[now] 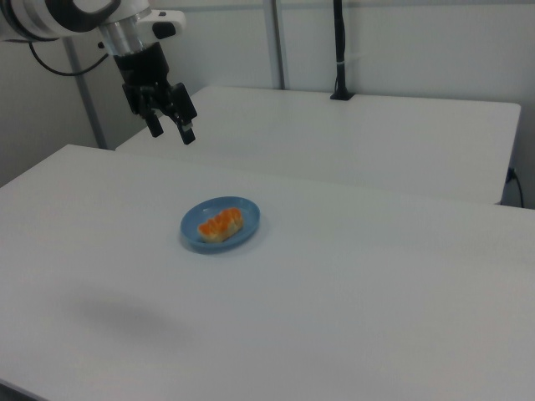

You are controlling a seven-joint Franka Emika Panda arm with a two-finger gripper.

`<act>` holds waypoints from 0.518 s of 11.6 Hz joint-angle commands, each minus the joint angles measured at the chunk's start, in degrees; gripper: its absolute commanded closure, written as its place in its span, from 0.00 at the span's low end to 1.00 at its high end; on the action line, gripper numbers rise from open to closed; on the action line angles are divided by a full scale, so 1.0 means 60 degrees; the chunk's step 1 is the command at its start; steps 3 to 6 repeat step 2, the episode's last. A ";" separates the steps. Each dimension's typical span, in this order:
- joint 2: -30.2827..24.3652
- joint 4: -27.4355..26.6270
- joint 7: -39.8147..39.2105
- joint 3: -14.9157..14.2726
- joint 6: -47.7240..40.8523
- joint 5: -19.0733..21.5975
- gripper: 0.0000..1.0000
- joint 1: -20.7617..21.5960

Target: Put the bread on a plate

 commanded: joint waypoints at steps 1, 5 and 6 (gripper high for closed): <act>-0.0151 -0.0180 -0.0562 0.0040 0.0044 0.0126 0.00 -0.0088; -0.0165 -0.0180 -0.0622 0.0040 0.0044 0.0141 0.00 -0.0088; -0.0165 -0.0180 -0.0622 0.0040 0.0044 0.0141 0.00 -0.0088</act>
